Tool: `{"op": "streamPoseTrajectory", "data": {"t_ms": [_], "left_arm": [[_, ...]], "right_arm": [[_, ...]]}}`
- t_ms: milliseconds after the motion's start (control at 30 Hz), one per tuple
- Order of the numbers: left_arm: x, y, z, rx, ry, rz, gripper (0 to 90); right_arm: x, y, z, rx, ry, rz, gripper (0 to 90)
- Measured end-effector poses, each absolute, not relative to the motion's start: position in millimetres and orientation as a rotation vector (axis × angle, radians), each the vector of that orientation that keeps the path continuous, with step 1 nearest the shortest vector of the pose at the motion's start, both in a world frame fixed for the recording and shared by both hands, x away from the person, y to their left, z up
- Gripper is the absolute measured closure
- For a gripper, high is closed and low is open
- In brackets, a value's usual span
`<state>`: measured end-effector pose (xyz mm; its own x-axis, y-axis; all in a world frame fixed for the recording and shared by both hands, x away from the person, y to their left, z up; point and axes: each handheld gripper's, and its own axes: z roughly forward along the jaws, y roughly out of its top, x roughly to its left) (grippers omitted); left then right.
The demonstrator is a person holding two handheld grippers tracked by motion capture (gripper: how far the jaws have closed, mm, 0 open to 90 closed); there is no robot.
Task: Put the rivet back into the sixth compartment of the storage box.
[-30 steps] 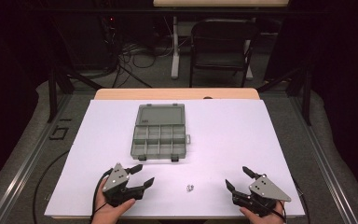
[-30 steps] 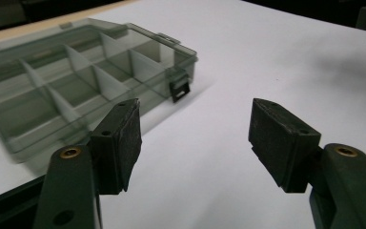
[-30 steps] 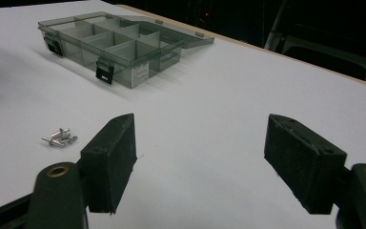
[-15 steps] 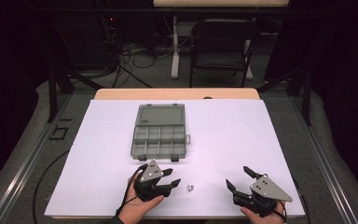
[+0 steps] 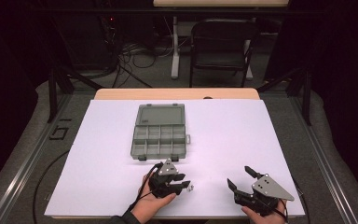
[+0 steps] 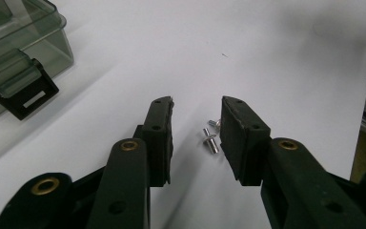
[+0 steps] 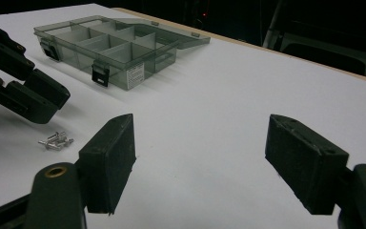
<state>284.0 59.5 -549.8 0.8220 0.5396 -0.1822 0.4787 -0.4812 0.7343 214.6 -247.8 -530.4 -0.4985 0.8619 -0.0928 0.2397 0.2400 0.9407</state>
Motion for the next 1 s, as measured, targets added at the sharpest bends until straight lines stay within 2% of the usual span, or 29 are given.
{"op": "streamPoseTrajectory", "data": {"t_ms": [733, 1000], "left_arm": [[284, 49, -557, 2.218, 0.76, 0.083, 69.7], [284, 48, -558, 2.24, 0.76, 0.106, 74.1]], "right_arm": [[215, -249, -530, 1.031, 1.886, 1.275, 25.4], [215, -250, -530, 1.026, 1.888, 1.278, 25.4]]}}
